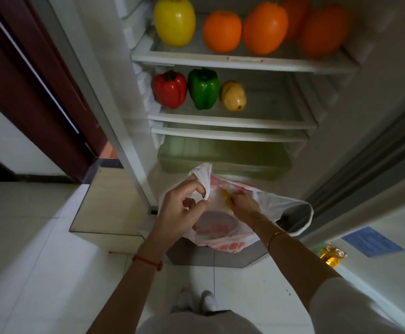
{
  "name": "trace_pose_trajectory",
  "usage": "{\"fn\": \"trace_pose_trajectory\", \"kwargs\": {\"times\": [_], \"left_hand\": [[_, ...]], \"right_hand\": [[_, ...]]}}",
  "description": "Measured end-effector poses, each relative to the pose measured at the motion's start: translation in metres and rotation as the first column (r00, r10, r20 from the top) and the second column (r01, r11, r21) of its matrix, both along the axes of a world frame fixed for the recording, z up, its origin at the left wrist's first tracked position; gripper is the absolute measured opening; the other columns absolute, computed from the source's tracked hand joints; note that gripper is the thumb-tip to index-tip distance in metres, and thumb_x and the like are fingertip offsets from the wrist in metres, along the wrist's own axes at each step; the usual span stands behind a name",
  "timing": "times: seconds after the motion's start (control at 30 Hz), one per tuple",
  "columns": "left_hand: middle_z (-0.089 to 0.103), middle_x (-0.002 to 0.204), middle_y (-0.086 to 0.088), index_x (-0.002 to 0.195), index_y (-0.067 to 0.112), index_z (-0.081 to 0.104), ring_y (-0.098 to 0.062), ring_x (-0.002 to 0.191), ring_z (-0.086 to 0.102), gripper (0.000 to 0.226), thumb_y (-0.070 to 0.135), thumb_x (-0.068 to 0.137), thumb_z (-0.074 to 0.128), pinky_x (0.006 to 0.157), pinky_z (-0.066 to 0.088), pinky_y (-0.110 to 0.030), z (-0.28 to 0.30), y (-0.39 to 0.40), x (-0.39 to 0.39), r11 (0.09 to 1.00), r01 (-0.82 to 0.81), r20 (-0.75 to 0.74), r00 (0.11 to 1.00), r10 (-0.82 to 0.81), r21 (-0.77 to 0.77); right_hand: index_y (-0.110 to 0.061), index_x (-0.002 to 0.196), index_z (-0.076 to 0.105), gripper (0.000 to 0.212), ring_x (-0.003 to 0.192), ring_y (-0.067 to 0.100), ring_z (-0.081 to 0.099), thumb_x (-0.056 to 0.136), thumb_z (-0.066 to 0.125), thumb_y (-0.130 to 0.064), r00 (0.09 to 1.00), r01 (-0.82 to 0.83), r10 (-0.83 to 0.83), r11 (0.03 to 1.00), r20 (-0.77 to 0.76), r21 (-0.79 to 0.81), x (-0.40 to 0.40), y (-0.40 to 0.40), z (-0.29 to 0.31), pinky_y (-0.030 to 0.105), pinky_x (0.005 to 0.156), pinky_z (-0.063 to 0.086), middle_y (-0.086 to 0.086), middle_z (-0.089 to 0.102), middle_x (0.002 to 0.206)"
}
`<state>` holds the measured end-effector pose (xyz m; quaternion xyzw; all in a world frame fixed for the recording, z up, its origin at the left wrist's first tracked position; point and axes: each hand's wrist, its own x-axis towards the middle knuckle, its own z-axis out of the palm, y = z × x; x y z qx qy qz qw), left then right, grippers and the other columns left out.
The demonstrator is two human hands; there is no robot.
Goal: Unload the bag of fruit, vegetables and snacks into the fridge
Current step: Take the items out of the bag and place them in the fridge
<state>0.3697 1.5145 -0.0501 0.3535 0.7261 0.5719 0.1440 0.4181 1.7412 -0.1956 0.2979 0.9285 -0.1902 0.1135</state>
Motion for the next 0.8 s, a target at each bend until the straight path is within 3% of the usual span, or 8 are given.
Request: {"fn": "trace_pose_trajectory", "kwargs": {"times": [0.1, 0.27, 0.37, 0.43, 0.53, 0.6, 0.67, 0.8], "left_hand": [[0.055, 0.076, 0.006, 0.076, 0.017, 0.055, -0.038, 0.046, 0.052, 0.013, 0.009, 0.082, 0.062, 0.044, 0.04, -0.035, -0.002, 0.003, -0.003, 1.0, -0.015, 0.015, 1.0, 0.015, 0.001], [0.056, 0.076, 0.01, 0.076, 0.02, 0.055, -0.034, 0.045, 0.053, 0.015, 0.008, 0.082, 0.063, 0.041, 0.044, -0.036, -0.003, 0.005, -0.004, 1.0, -0.025, -0.002, 1.0, 0.025, 0.007], [0.056, 0.074, 0.008, 0.077, 0.012, 0.056, -0.031, 0.042, 0.053, 0.008, 0.007, 0.082, 0.062, 0.037, 0.044, -0.041, -0.005, 0.006, -0.005, 1.0, -0.01, 0.006, 1.0, 0.01, 0.005], [0.055, 0.073, 0.006, 0.079, 0.005, 0.056, -0.026, 0.038, 0.052, 0.006, 0.005, 0.082, 0.061, 0.034, 0.044, -0.04, -0.007, 0.005, -0.006, 1.0, 0.0, 0.019, 1.0, 0.0, 0.012], [0.053, 0.07, 0.007, 0.08, 0.004, 0.055, -0.018, 0.036, 0.052, 0.008, 0.003, 0.084, 0.062, 0.033, 0.042, -0.039, -0.008, 0.004, -0.007, 0.999, 0.023, 0.034, 0.999, -0.024, 0.034], [0.053, 0.07, 0.007, 0.08, 0.006, 0.055, -0.021, 0.037, 0.051, 0.008, 0.009, 0.083, 0.062, 0.032, 0.042, -0.041, -0.008, 0.004, -0.006, 0.999, 0.025, 0.029, 0.999, -0.026, 0.037], [0.053, 0.071, 0.004, 0.08, 0.008, 0.055, -0.028, 0.039, 0.051, 0.008, 0.011, 0.083, 0.062, 0.033, 0.042, -0.041, -0.008, 0.004, -0.005, 0.999, 0.021, 0.026, 0.999, -0.022, 0.036], [0.053, 0.072, 0.0, 0.08, 0.009, 0.055, -0.03, 0.04, 0.05, 0.007, 0.012, 0.082, 0.061, 0.034, 0.041, -0.041, -0.007, 0.003, -0.002, 0.999, 0.018, 0.032, 0.999, -0.019, 0.037]], "right_hand": [[-0.005, 0.104, 0.068, 0.045, 0.095, 0.03, 0.067, 0.101, 0.04, -0.039, 0.997, 0.065, -0.065, 0.998, -0.033, -0.005, -0.009, -0.003, -0.004, 0.03, 0.072, 0.047, 0.012, 0.07, 0.104], [-0.003, 0.11, 0.064, 0.041, 0.1, 0.031, 0.064, 0.098, 0.048, -0.039, 0.996, 0.007, -0.007, 1.0, -0.087, -0.003, -0.017, -0.012, -0.003, 0.032, 0.077, 0.047, 0.014, 0.066, 0.105], [-0.009, 0.101, 0.062, 0.03, 0.093, 0.028, 0.063, 0.094, 0.055, -0.037, 0.984, -0.162, 0.16, 0.987, -0.08, -0.021, -0.015, -0.015, -0.006, 0.03, 0.075, 0.046, 0.008, 0.062, 0.101], [-0.016, 0.098, 0.061, 0.021, 0.091, 0.023, 0.061, 0.093, 0.054, -0.034, 0.949, -0.313, 0.314, 0.949, 0.005, -0.04, -0.01, -0.017, -0.012, 0.026, 0.075, 0.047, 0.003, 0.061, 0.101], [-0.02, 0.103, 0.061, 0.04, 0.085, 0.013, 0.056, 0.089, 0.055, -0.057, 0.892, -0.444, 0.447, 0.894, 0.069, -0.06, 0.007, -0.021, -0.022, 0.021, 0.075, 0.043, -0.002, 0.061, 0.104], [-0.018, 0.113, 0.06, 0.047, 0.097, 0.016, 0.059, 0.09, 0.055, -0.058, 0.873, -0.483, 0.485, 0.874, 0.053, -0.054, 0.017, -0.023, -0.026, 0.025, 0.084, 0.05, 0.001, 0.061, 0.118], [-0.014, 0.125, 0.054, 0.046, 0.114, 0.022, 0.057, 0.094, 0.056, -0.047, 0.852, -0.522, 0.523, 0.852, 0.037, -0.022, 0.025, -0.024, -0.03, 0.03, 0.097, 0.05, 0.006, 0.055, 0.133], [-0.015, 0.139, 0.045, 0.055, 0.125, 0.025, 0.052, 0.094, 0.057, -0.044, 0.769, -0.637, 0.64, 0.764, 0.01, 0.104, 0.035, -0.019, -0.037, 0.036, 0.101, 0.051, 0.007, 0.049, 0.141]]}}
